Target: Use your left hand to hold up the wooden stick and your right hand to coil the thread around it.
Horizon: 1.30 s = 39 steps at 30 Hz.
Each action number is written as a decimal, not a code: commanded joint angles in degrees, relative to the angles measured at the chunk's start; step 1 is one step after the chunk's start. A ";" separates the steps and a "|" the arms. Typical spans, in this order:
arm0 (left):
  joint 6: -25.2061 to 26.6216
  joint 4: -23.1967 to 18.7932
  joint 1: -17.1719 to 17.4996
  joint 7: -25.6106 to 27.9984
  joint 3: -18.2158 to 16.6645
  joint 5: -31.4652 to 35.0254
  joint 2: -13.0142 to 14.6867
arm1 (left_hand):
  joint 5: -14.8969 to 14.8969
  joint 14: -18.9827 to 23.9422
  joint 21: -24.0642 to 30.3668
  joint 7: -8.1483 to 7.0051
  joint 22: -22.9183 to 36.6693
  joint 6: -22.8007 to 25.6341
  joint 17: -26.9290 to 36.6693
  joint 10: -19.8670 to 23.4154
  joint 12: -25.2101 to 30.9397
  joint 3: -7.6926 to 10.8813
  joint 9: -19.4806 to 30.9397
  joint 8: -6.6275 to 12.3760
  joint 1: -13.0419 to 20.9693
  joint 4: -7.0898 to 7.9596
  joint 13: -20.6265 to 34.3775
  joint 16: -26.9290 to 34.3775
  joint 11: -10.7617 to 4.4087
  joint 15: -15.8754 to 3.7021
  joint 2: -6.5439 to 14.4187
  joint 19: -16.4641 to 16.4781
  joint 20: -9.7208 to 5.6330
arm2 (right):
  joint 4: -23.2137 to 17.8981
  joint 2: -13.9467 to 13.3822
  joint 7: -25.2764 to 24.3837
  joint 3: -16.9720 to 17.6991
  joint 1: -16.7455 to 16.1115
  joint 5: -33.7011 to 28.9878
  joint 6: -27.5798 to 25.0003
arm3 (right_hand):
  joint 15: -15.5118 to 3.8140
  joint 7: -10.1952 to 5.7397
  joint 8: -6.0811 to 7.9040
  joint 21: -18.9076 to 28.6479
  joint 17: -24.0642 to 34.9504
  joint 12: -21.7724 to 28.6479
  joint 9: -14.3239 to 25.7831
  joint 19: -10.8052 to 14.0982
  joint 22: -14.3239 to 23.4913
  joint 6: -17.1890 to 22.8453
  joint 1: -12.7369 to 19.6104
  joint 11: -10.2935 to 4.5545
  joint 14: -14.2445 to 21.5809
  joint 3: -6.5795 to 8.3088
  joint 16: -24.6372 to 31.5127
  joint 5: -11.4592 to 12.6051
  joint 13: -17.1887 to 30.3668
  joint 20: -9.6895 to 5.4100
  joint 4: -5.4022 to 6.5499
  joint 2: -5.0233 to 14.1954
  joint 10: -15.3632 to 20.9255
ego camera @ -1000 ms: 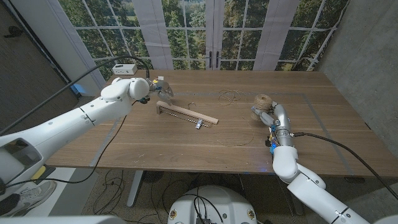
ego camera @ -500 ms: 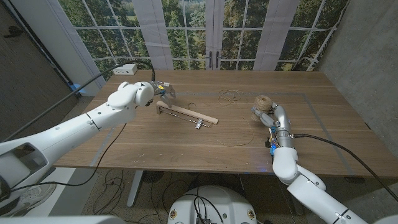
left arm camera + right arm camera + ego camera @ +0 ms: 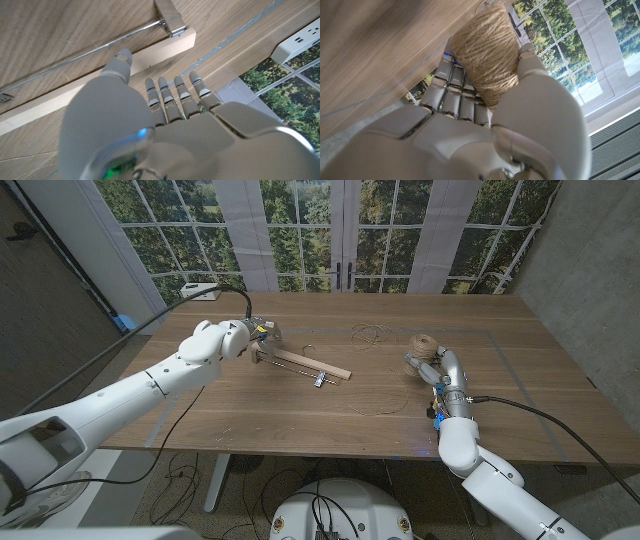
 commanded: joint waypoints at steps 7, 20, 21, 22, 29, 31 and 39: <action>-3.03 5.08 0.60 2.84 -0.38 -2.10 -2.56 | 0.52 1.01 0.70 -0.40 0.30 0.61 0.06 0.95 0.31 -0.62 0.13 0.37 1.56 0.12 0.61 0.59 0.03 -7.20 0.35 1.22 -0.22 | -0.40 0.08 0.15 -0.36 0.37 -0.13 -1.37 | -15.13 -11.99 -0.35 0.92 3.85 -0.03 0.35 -1.20 0.18 16.16 2.18 -6.61 12.29 8.87 0.24 0.47 0.27 -1.01 6.52 4.11 8.82; -5.73 8.34 0.35 6.61 -0.40 -5.00 -3.52 | 1.00 4.47 1.29 -0.46 0.36 3.93 -0.34 3.70 1.23 -0.43 0.21 1.75 3.10 0.53 1.30 1.23 -0.05 -8.17 2.08 2.04 -1.96 | -0.20 0.35 0.09 -0.67 1.05 0.03 -2.18 | -15.24 -11.92 -0.68 1.42 3.96 -0.33 0.37 -1.38 0.12 16.33 2.20 -6.47 12.31 8.83 0.15 0.48 0.31 -0.98 6.46 4.14 8.97; -6.30 8.85 0.48 7.03 -0.73 -6.16 -3.69 | 1.02 4.88 1.37 -0.52 0.36 4.27 -0.35 4.19 1.40 -0.40 0.21 1.89 3.29 0.52 1.36 1.33 0.01 -8.15 2.23 2.16 -2.00 | -0.14 0.39 0.09 -0.72 1.14 0.04 -2.24 | -15.17 -11.92 -0.71 1.46 3.95 -0.37 0.37 -1.44 0.12 16.37 2.14 -6.70 12.34 8.79 0.13 0.47 0.31 -0.97 6.51 4.14 8.98; -6.83 9.33 0.41 7.04 -0.84 -7.03 -3.81 | 0.99 5.18 1.47 -0.62 0.37 4.89 -0.42 4.93 1.66 -0.49 0.21 2.16 3.55 0.42 1.45 1.35 -0.18 -8.23 2.19 2.31 -2.09 | -0.08 0.35 0.10 -0.80 1.23 -0.05 -2.29 | -15.18 -11.92 -0.74 1.47 3.97 -0.39 0.37 -1.47 0.11 16.33 2.15 -6.68 12.34 8.78 0.13 0.47 0.32 -0.99 6.49 4.12 8.95; -7.23 11.35 -0.27 7.59 0.67 -6.85 -4.44 | 0.88 7.76 2.07 -0.40 0.40 7.59 -0.39 7.56 2.52 -0.66 0.18 3.30 4.62 0.35 1.87 2.06 -0.56 -9.09 2.77 3.26 -2.14 | 0.11 0.43 0.07 -1.02 1.71 -0.01 -2.68 | -15.02 -11.97 -0.86 1.72 3.88 -0.51 0.38 -1.46 0.09 16.45 2.14 -6.49 12.47 8.80 0.03 0.48 0.33 -0.96 6.47 4.09 9.04; -7.36 11.86 -0.34 8.09 1.09 -6.65 -4.60 | 0.78 9.17 2.25 -0.41 0.41 9.34 -0.30 8.78 2.91 -0.78 0.17 4.03 4.94 0.45 2.06 2.53 -0.76 -9.38 3.14 3.39 -1.99 | 0.06 0.62 -0.01 -1.03 1.88 0.09 -3.09 | -15.02 -11.91 -0.91 1.80 3.96 -0.55 0.39 -1.45 0.08 16.45 2.13 -6.49 12.46 8.76 0.06 0.48 0.34 -0.98 6.47 4.09 9.07; -7.51 13.85 -0.32 11.19 2.03 -6.21 -5.58 | -2.39 29.34 7.73 0.80 0.92 23.15 6.42 22.10 6.55 -1.96 -0.30 10.00 17.38 -1.00 4.93 14.83 -0.75 -11.48 7.27 9.61 -5.08 | 0.18 0.50 0.09 -1.10 2.27 0.32 -3.47 | -15.14 -11.92 -1.10 2.09 4.07 -0.70 0.40 -1.54 0.05 16.45 2.05 -6.49 12.45 8.71 0.01 0.48 0.36 -1.01 6.51 4.11 9.19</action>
